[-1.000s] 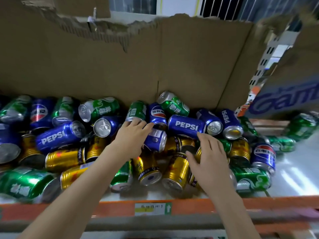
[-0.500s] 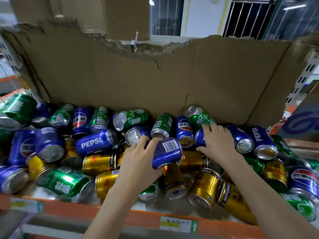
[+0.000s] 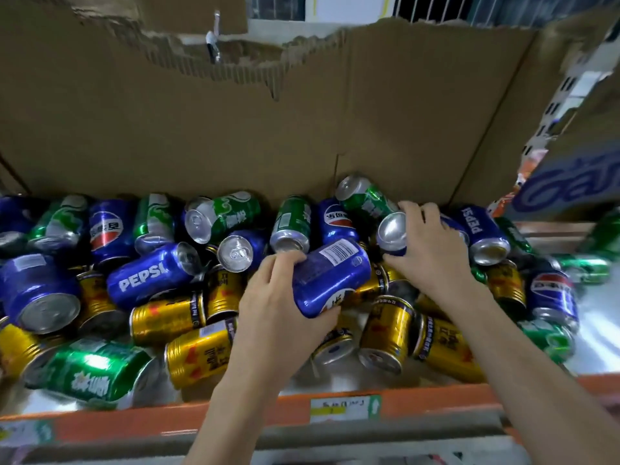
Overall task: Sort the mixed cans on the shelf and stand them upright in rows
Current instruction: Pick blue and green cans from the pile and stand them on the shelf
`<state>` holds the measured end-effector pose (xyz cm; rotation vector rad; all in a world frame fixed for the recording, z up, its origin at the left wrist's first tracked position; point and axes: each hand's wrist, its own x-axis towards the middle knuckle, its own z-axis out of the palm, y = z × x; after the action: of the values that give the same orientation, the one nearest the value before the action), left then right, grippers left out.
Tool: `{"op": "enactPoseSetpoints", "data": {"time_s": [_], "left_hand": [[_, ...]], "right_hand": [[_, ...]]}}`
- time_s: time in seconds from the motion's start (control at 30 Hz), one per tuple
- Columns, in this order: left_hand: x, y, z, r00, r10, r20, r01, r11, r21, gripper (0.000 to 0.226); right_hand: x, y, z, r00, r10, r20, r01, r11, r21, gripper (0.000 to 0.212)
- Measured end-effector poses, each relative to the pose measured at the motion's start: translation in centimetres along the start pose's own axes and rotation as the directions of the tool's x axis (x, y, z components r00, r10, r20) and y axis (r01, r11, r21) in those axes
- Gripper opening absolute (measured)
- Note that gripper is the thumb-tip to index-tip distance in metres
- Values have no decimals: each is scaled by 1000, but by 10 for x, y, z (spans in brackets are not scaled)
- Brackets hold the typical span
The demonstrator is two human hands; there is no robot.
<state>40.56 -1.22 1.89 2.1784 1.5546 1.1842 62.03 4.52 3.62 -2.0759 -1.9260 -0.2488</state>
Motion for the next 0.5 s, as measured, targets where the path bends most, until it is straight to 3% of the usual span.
{"op": "enactPoseSetpoints", "data": {"time_s": [0.13, 0.27, 0.5], "left_hand": [[6, 22, 14, 998, 56, 23, -53, 993, -101, 71], [5, 57, 38, 989, 134, 66, -119, 975, -188, 70], [-22, 158, 109, 917, 287, 277, -213, 939, -269, 66]], "right_hand": [[-46, 19, -21, 971, 101, -215, -70, 987, 148, 72], [-102, 47, -43, 888, 283, -362, -168, 933, 318, 71], [-202, 149, -52, 760, 520, -391, -371, 840, 396, 73]]}}
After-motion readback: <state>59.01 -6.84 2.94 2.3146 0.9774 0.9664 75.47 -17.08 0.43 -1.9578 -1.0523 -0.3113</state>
